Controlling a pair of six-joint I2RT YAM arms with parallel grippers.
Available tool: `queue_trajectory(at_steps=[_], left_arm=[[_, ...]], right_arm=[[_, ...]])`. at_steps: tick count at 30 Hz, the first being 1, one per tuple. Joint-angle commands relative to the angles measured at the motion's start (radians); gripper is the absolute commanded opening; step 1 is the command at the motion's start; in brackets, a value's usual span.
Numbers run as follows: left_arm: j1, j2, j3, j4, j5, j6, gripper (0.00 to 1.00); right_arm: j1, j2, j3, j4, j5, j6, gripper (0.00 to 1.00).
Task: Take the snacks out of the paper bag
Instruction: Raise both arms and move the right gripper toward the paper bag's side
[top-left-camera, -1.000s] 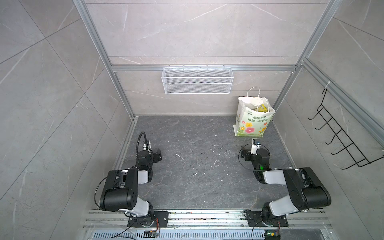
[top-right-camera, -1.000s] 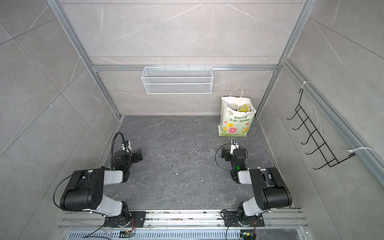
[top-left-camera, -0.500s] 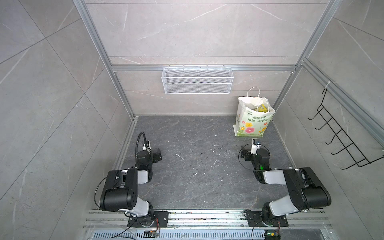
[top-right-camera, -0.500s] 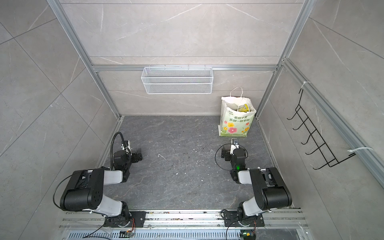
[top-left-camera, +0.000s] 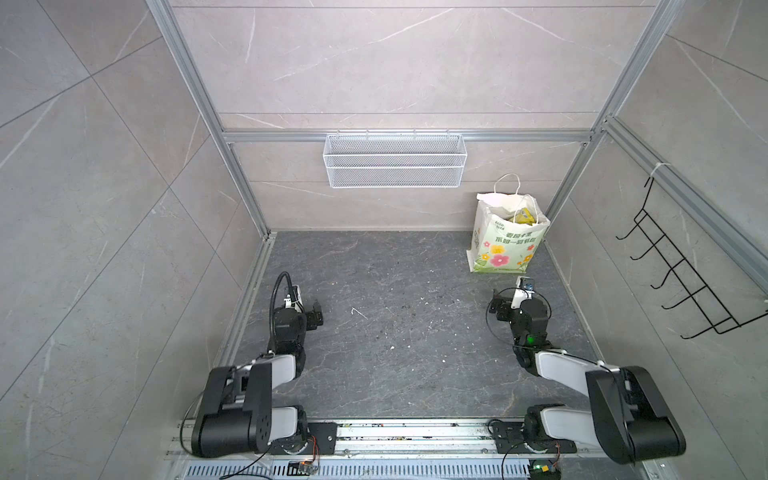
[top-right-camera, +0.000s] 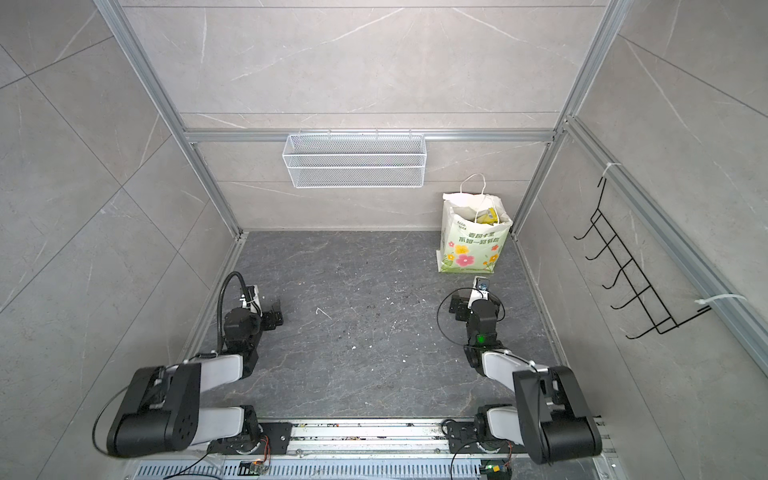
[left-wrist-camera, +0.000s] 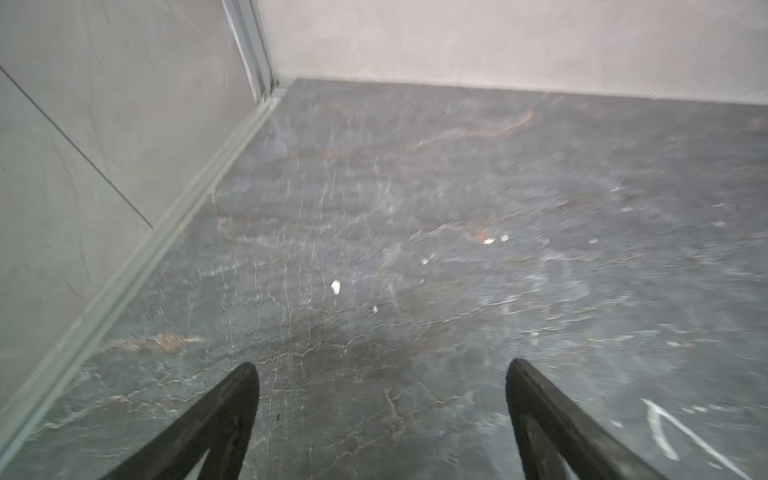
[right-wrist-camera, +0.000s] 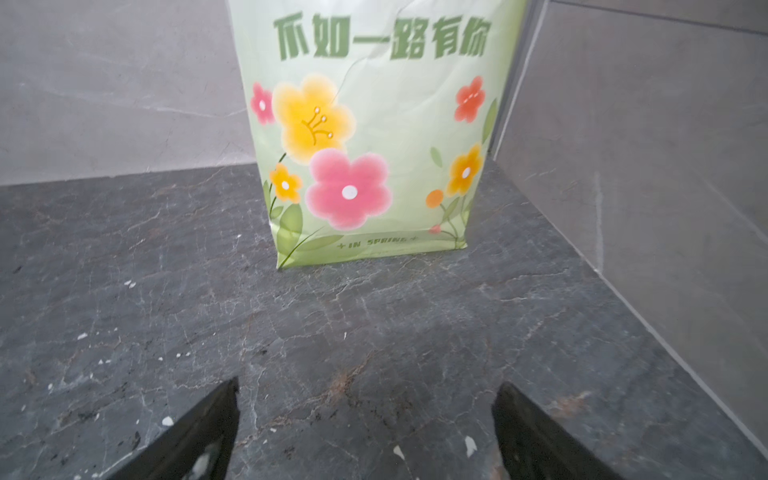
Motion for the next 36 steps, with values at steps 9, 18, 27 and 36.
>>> queue_trajectory(at_steps=[9, 18, 27, 36], left_arm=[[-0.232, -0.151, 0.42, -0.449, -0.006, -0.149, 0.79], [-0.488, 0.325, 0.958, -0.631, 0.193, -0.164, 0.59], [-0.584, 0.575, 1.122, -0.611, 0.305, -0.23, 0.26], [-0.589, 0.504, 0.905, -0.448, 0.32, -0.28, 0.21]], right_arm=[[-0.08, -0.202, 0.26, -0.502, -0.074, 0.319, 0.74], [-0.379, 0.112, 0.567, -0.568, -0.468, 0.415, 0.35], [-0.453, 0.422, 0.845, -0.673, -0.428, 0.316, 0.02], [-0.52, 0.698, 1.11, -0.737, -0.5, 0.272, 0.0]])
